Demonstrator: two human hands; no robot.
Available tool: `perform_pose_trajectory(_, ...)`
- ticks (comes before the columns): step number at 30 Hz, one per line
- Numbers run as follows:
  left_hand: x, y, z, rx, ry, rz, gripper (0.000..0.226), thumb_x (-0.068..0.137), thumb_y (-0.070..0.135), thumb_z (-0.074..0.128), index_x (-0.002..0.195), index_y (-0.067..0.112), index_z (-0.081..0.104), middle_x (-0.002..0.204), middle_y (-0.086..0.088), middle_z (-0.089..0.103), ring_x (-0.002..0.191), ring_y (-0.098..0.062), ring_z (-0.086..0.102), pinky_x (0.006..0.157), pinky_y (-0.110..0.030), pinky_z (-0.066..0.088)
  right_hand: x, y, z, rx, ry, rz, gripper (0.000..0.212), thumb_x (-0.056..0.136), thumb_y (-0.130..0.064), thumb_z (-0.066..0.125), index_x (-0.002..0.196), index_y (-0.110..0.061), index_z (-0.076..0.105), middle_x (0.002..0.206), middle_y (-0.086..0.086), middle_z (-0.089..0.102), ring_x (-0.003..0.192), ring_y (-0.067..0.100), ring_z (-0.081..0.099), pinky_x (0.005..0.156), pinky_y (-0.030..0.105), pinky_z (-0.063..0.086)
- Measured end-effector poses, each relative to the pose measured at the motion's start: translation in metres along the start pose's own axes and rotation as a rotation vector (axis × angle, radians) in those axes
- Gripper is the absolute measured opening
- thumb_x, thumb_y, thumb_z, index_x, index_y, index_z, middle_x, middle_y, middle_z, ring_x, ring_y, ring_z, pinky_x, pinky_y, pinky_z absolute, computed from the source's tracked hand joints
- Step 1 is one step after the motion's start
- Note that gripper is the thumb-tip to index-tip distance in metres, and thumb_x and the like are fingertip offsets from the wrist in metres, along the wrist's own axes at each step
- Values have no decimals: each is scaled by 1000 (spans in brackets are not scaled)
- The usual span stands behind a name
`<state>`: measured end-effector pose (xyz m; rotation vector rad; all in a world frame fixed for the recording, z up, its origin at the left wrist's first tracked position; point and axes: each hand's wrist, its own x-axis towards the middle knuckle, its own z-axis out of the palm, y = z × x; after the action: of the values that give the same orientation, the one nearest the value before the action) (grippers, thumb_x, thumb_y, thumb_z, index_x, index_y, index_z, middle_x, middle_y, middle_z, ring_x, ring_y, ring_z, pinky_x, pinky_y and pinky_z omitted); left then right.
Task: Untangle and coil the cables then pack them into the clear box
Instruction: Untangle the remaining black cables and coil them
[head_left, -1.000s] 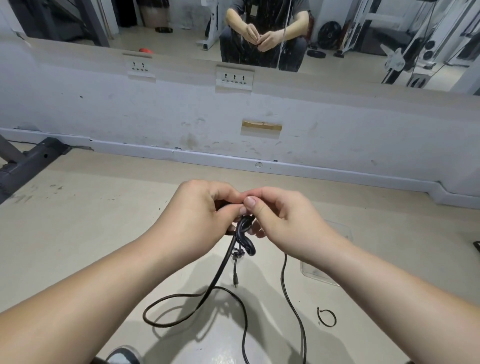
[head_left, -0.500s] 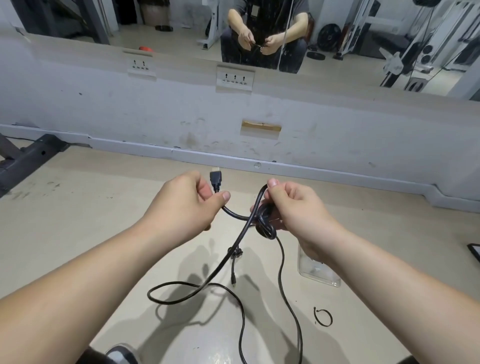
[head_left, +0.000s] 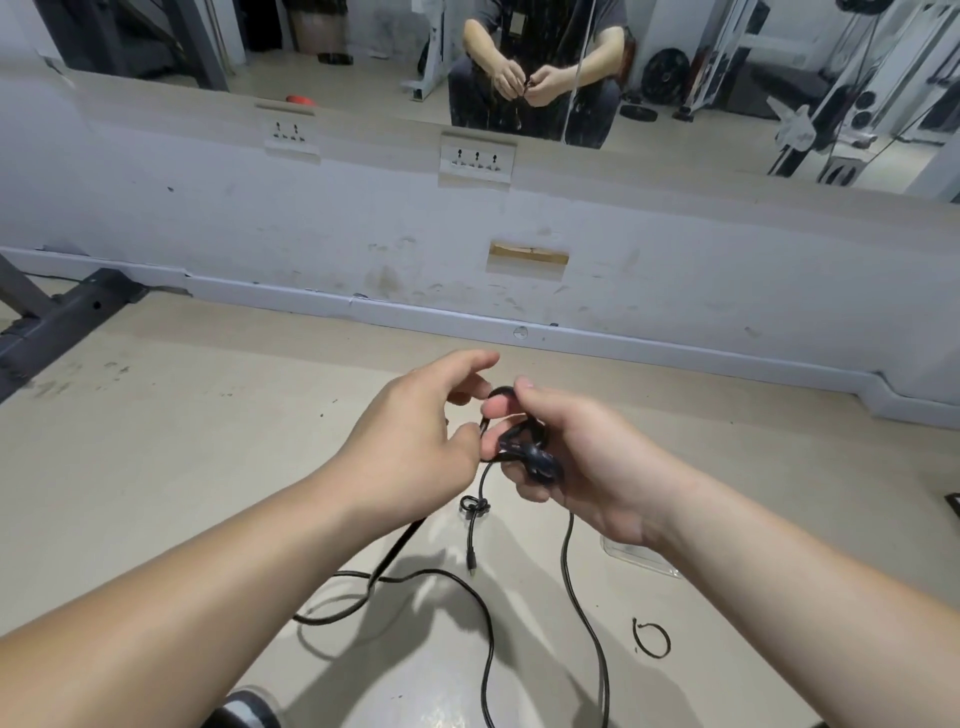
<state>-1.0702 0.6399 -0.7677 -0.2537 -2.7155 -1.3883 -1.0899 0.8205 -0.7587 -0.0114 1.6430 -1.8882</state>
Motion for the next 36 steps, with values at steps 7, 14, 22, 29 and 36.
perform_pose_trajectory(7, 5, -2, -13, -42, 12, 20, 12, 84, 36, 83, 83, 34, 72, 92, 10, 64, 86, -1, 62, 67, -10, 42, -7, -10, -16, 69, -164, 44, 41, 72, -19, 60, 110, -4, 69, 99, 26, 65, 72, 27, 54, 63, 35, 42)
perform_pose_trajectory(14, 8, 1, -18, -21, 107, -84, 18, 100, 29, 62, 85, 28, 53, 72, 0, 67, 72, -23, 68, 73, -47, 56, -7, -13, -29, -44, -185, -155, 27, 88, -13, 66, 114, -10, 72, 111, 19, 71, 105, 26, 67, 116, 52, 41)
perform_pose_trajectory(22, 1, 6, -15, -74, -68, -85, 20, 103, 18, 58, 115, 33, 61, 95, 7, 67, 92, -13, 67, 82, -33, 55, -7, -5, -14, -91, -13, -239, 21, 104, -27, 56, 86, -22, 65, 71, 5, 54, 56, 18, 46, 55, 31, 42)
perform_pose_trajectory(29, -7, 17, -15, -430, -142, -113, 41, 87, 10, 77, 121, 30, 68, 110, 6, 74, 101, -12, 70, 88, -28, 59, -9, 5, -7, -264, 67, -198, 41, 89, -53, 62, 88, -12, 68, 55, 2, 46, 47, 16, 35, 49, 29, 29)
perform_pose_trajectory(36, 0, 12, -16, -567, -108, -320, 18, 101, 10, 64, 116, 17, 68, 109, -14, 71, 89, -31, 77, 83, -35, 63, -12, -7, -15, 36, 91, -143, 17, 99, -1, 53, 115, -2, 61, 79, 16, 63, 53, 16, 43, 47, 25, 27)
